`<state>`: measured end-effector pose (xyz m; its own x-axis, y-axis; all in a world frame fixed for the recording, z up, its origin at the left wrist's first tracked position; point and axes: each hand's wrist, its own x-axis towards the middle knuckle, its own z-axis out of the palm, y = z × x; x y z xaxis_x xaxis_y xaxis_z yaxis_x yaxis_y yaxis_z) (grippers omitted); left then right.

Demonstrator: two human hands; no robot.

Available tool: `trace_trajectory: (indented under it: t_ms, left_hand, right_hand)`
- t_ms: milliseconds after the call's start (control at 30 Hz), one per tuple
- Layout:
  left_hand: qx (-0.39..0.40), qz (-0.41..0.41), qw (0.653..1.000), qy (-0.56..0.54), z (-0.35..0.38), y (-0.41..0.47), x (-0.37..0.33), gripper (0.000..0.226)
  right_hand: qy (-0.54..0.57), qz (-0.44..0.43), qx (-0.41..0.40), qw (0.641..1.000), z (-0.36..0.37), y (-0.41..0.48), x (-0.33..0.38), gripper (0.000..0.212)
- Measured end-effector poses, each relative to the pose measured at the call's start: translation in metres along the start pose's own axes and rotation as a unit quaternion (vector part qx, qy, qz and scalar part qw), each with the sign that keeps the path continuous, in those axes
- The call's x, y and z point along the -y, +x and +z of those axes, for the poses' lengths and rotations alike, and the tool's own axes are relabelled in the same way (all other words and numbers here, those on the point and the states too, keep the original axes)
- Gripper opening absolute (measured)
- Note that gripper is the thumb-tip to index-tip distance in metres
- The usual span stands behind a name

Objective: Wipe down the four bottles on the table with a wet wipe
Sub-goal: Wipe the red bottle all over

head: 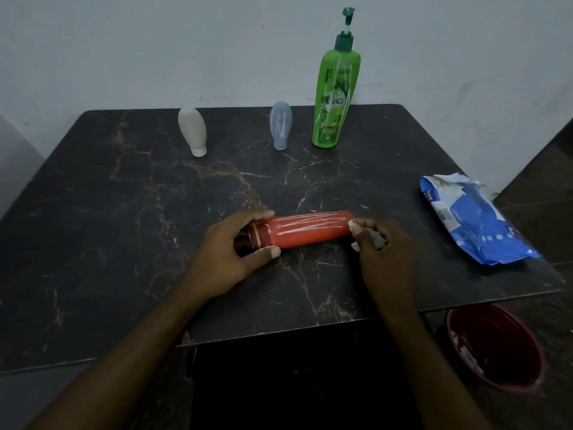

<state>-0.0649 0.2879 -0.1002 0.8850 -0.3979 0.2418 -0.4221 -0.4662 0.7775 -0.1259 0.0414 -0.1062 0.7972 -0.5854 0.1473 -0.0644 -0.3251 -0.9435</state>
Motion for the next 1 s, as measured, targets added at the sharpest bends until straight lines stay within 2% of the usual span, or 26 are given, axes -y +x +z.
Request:
trace_trajectory:
  t_ms: [100, 200, 267, 400, 533, 700, 800, 900, 1000]
  left_hand:
    - [0.006, -0.039, 0.999, -0.014, 0.002, 0.001, -0.001, 0.072]
    - [0.016, -0.065, 0.997, -0.037, 0.001, 0.002, 0.000, 0.080]
    - [0.021, -0.071, 0.996, -0.042, 0.000, 0.003, 0.001, 0.081]
    - [0.024, -0.076, 0.996, -0.036, 0.000, 0.004, 0.001, 0.080]
    - [0.014, -0.075, 0.997, -0.025, 0.001, 0.004, 0.001, 0.081]
    - [0.005, -0.064, 0.997, -0.041, 0.002, 0.004, 0.000, 0.076]
    - [0.003, -0.063, 0.997, -0.042, 0.002, 0.004, 0.000, 0.079]
    - [0.012, -0.073, 0.996, -0.043, 0.000, 0.004, 0.001, 0.082]
    - [0.017, -0.073, 0.997, -0.036, 0.000, 0.003, 0.001, 0.083]
  right_hand:
    - [-0.062, -0.036, -0.006, 0.997, 0.000, 0.003, -0.003, 0.013]
    - [-0.083, -0.031, 0.001, 0.996, 0.004, 0.005, -0.006, 0.017]
    - [-0.091, -0.028, 0.001, 0.995, 0.005, 0.004, -0.004, 0.019]
    - [-0.150, -0.087, 0.002, 0.985, 0.016, -0.009, 0.010, 0.017]
    - [-0.156, -0.160, 0.084, 0.971, 0.046, -0.043, 0.029, 0.013]
    - [-0.138, -0.254, 0.122, 0.949, 0.060, -0.059, 0.030, 0.012]
    - [-0.125, -0.232, 0.137, 0.955, 0.051, -0.049, 0.027, 0.013]
    - [-0.097, -0.134, 0.094, 0.982, 0.031, -0.023, 0.020, 0.009]
    - [-0.083, -0.059, 0.042, 0.994, 0.004, 0.009, 0.013, 0.007]
